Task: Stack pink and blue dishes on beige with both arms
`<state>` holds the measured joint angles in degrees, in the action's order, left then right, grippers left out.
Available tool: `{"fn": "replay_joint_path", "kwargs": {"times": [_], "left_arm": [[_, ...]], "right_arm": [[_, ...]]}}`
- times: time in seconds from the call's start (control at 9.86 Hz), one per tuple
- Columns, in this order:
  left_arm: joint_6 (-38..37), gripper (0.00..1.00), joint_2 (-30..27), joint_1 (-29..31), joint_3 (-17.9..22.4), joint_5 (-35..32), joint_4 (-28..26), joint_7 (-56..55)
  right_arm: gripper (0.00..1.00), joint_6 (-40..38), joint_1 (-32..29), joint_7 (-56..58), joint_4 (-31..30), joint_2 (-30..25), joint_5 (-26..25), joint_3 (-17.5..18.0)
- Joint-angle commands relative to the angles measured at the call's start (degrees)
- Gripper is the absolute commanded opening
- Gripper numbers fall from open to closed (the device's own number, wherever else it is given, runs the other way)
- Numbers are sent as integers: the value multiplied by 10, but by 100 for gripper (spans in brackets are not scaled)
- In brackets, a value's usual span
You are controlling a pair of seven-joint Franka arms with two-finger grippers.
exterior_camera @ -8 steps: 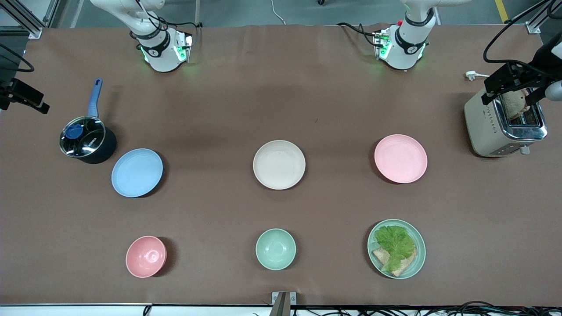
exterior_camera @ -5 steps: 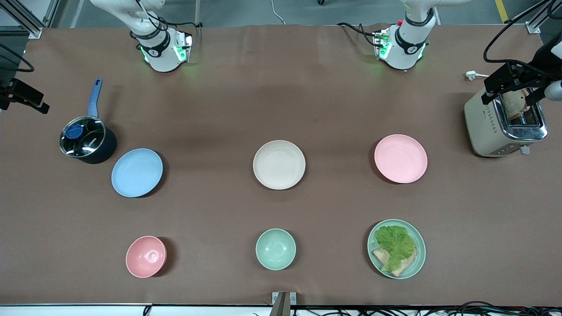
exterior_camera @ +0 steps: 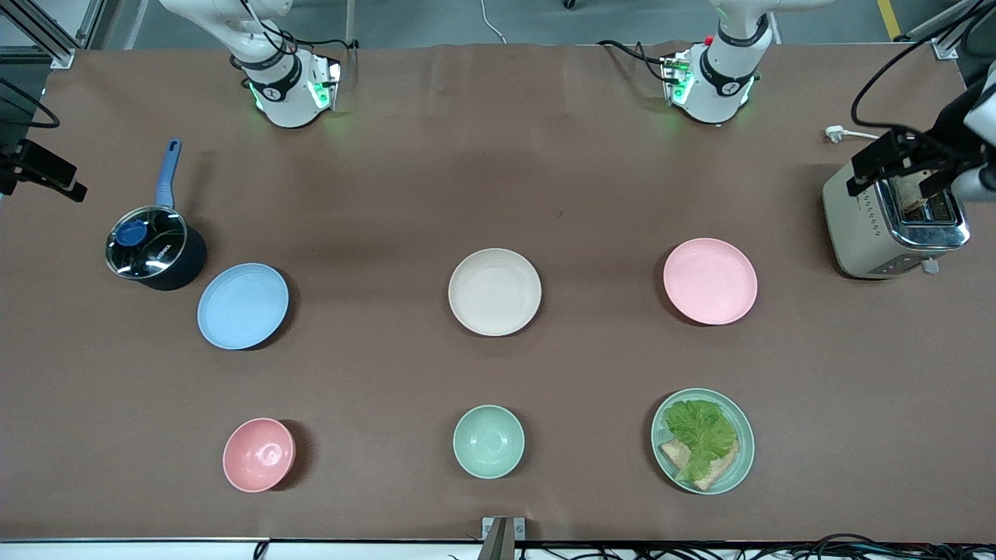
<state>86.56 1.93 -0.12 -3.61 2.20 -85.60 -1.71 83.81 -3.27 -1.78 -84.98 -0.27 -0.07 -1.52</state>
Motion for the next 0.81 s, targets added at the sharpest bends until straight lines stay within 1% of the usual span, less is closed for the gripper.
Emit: {"fn": "replay_joint_path", "kwargs": {"times": [0.0,0.1,0.2,0.3,0.41,0.61,0.71], "left_arm": [[80,98,39,4,25,22,-80,68],[139,100,57,5,36,44,-124,99],[188,100,82,6,41,60,-150,143],[223,100,112,10,42,72,-168,167],[249,100,140,12,42,84,-181,190],[325,100,194,13,42,104,-215,220],[347,100,214,13,42,103,-232,231]], "right_arm": [[100,22,-14,45,-10,42,9,-15],[100,66,-13,78,-35,62,29,-36],[100,109,-14,116,-60,81,31,-42],[100,140,-15,174,-82,103,32,-45],[100,180,-23,208,-101,131,35,-48],[100,252,-26,282,-138,176,79,-61],[100,294,-31,340,-162,199,114,-75]]}}
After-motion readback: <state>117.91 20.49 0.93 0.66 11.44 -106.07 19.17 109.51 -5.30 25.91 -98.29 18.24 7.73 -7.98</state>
